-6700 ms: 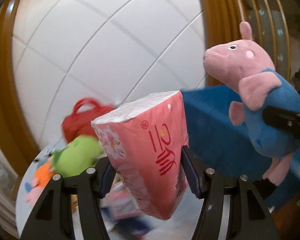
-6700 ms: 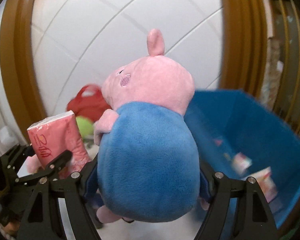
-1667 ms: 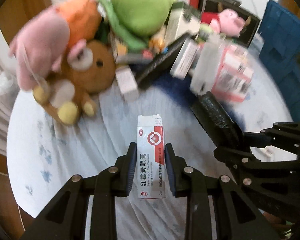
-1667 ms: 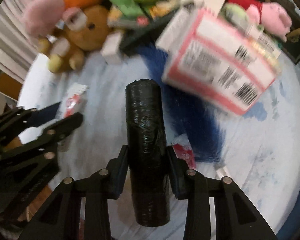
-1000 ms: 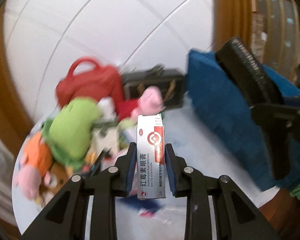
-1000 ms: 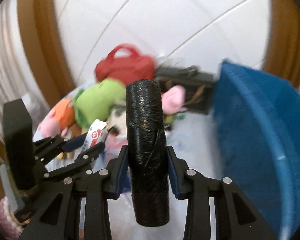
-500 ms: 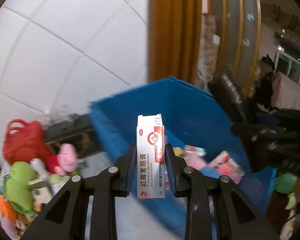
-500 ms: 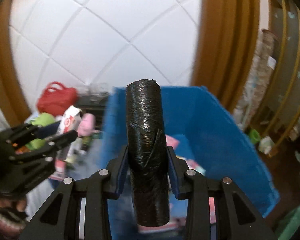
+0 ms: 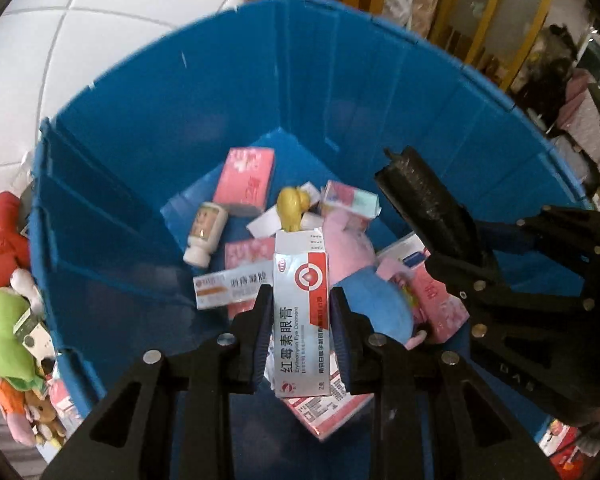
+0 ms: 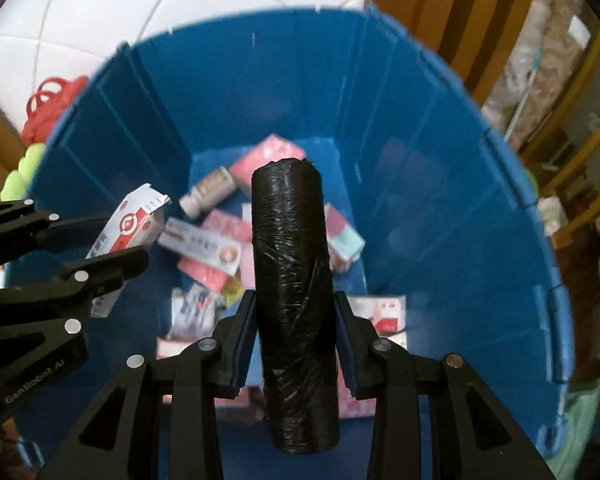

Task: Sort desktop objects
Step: 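Carry the medicine box and black cylinder over the blue crate with both tools, then open both tools to drop the medicine box and cylinder into the crate, then move both tools back over the pile on the table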

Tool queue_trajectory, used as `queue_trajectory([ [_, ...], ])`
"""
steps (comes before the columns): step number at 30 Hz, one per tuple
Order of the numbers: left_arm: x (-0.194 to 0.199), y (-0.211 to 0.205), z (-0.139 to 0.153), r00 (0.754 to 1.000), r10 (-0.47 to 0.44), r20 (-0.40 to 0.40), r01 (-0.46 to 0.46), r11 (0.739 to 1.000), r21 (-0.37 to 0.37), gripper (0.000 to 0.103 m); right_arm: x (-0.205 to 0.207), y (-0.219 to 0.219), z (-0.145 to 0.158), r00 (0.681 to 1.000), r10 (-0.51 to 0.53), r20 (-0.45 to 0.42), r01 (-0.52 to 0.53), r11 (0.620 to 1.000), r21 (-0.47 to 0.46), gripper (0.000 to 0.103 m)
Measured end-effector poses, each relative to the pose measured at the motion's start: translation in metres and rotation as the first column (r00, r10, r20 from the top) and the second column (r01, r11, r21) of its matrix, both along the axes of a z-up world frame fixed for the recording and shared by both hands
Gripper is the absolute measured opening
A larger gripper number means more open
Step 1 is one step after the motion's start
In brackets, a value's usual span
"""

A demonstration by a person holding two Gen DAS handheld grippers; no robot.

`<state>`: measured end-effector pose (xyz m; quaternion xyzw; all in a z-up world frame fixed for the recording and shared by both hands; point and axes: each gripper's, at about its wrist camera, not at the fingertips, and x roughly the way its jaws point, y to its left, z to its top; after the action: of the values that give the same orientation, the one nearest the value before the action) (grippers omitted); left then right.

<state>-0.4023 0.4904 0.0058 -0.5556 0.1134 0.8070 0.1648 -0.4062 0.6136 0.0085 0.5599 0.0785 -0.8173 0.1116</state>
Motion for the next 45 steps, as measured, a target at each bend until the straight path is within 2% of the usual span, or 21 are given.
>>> queue_trajectory([
  [5,0.002,0.003,-0.017,0.998,0.017,0.061,-0.015,0.999,-0.035,0.027,0.0,0.004,-0.01,0.999,0.03,0.043,-0.031,0.999,0.031,0.036],
  [9,0.004,0.007,-0.02,0.998,0.016,0.063,-0.012,0.998,-0.066,0.028,-0.007,0.008,-0.02,0.997,0.036,0.07,-0.041,0.997,0.062,0.036],
  [10,0.004,0.006,-0.021,0.998,0.021,0.063,-0.016,0.997,-0.075,0.03,-0.007,0.008,-0.02,0.997,0.036,0.07,-0.041,0.997,0.062,0.036],
  [12,0.004,0.006,-0.02,0.998,0.025,0.062,-0.019,0.996,-0.082,0.045,-0.012,0.009,-0.018,0.997,0.034,0.073,-0.04,0.997,0.068,0.036],
  [14,0.006,0.007,-0.02,0.999,0.022,0.05,-0.017,0.996,-0.092,0.053,-0.014,0.013,-0.017,0.997,0.027,0.072,-0.033,0.997,0.075,0.036],
  [17,0.008,0.007,-0.017,0.999,0.017,0.038,-0.014,0.996,-0.094,0.057,-0.014,0.017,-0.014,0.998,0.008,0.062,-0.014,0.996,0.09,0.038],
  [18,0.009,0.008,-0.015,0.999,0.017,0.036,-0.014,0.995,-0.094,0.057,-0.014,0.018,-0.012,0.998,0.001,0.056,-0.006,0.996,0.092,0.045],
  [21,0.011,0.006,-0.013,0.999,0.016,0.028,-0.014,0.996,-0.093,0.058,-0.014,0.02,-0.005,0.999,-0.017,0.037,0.013,0.994,0.105,0.083],
  [22,0.011,0.005,-0.012,1.0,0.016,0.024,-0.014,0.996,-0.093,0.058,-0.014,0.019,-0.002,1.0,-0.02,0.019,0.017,0.994,0.111,0.086],
  [25,0.015,-0.002,-0.004,1.0,0.016,0.005,-0.015,0.996,-0.084,0.058,-0.012,0.018,0.004,0.999,-0.03,0.015,0.028,0.996,0.084,0.087],
  [29,0.023,-0.016,0.015,0.998,0.026,-0.052,-0.029,0.997,-0.066,0.067,-0.003,0.009,0.021,1.0,-0.011,-0.008,0.012,0.999,0.043,0.089],
  [31,0.027,-0.024,0.025,0.997,0.034,-0.074,-0.038,0.998,-0.054,0.067,-0.001,0.005,0.026,1.0,-0.005,-0.018,0.005,0.999,0.038,0.09],
  [38,0.047,-0.078,0.07,0.973,0.098,-0.208,-0.099,0.995,0.009,0.069,0.022,-0.049,0.08,0.987,0.07,-0.148,-0.067,0.998,0.022,0.097],
  [45,0.066,-0.151,0.087,0.945,0.165,-0.283,-0.16,0.986,0.041,0.071,0.039,-0.11,0.106,0.968,0.143,-0.204,-0.142,0.99,0.022,0.1],
])
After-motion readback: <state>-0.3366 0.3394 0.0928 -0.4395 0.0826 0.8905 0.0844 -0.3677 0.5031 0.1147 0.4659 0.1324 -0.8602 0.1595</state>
